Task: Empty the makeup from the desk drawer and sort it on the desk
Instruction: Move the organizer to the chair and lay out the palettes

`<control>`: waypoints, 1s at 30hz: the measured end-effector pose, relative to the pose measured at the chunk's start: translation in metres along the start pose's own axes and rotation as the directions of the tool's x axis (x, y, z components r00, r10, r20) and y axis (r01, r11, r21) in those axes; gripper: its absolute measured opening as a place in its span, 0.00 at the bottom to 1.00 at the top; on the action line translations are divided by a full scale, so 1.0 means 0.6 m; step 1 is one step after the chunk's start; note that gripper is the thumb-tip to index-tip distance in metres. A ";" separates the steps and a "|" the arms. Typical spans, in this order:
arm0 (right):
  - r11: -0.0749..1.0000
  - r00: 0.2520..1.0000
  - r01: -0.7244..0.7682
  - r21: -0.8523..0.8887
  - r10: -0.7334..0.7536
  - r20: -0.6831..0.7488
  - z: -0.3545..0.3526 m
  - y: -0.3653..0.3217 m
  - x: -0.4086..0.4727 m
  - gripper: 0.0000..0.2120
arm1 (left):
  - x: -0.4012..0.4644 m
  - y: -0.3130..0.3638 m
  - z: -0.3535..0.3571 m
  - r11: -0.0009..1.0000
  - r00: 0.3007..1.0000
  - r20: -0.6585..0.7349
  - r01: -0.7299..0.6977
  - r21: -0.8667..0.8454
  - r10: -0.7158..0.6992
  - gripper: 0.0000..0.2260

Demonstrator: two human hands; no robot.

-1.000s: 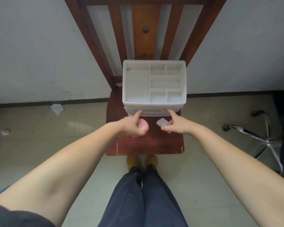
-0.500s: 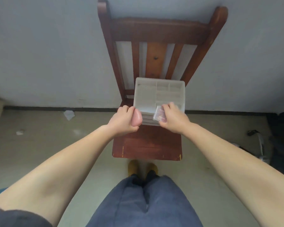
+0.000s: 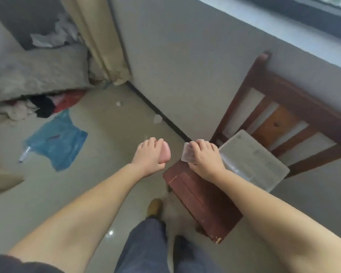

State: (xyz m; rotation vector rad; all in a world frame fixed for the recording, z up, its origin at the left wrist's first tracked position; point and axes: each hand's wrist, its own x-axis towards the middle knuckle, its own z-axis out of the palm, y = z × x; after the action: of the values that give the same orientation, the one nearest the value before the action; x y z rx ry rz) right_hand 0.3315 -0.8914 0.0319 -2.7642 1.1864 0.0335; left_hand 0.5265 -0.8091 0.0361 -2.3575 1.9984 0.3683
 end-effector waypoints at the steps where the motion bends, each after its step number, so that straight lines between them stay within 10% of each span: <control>1: 0.998 0.998 0.055 -0.006 -0.055 0.005 0.002 -0.020 0.001 0.23 | -0.034 -0.012 0.006 0.998 0.998 0.000 0.063 -0.019 -0.063 0.35; 6: 0.924 0.921 0.382 -0.008 -0.380 0.082 0.014 -0.166 0.005 0.24 | -0.233 -0.085 0.028 0.904 0.909 -0.028 0.411 -0.117 -0.416 0.35; 13: 0.685 0.678 0.729 0.006 -0.723 0.133 0.026 -0.468 -0.064 0.27 | -0.580 -0.179 0.056 0.586 0.584 -0.085 0.780 -0.220 -0.808 0.34; 30: 0.058 0.037 0.993 0.104 -0.981 0.189 0.141 -1.221 -0.576 0.30 | -1.485 -0.235 0.195 -0.057 -0.068 -0.033 0.963 -0.262 -0.997 0.30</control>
State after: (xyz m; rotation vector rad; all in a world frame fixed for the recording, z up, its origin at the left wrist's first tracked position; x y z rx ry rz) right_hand 0.6257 -0.1324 0.0562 -2.7964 -1.0609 0.2082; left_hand 0.5138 0.0993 0.0807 -3.1825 -0.3846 0.1231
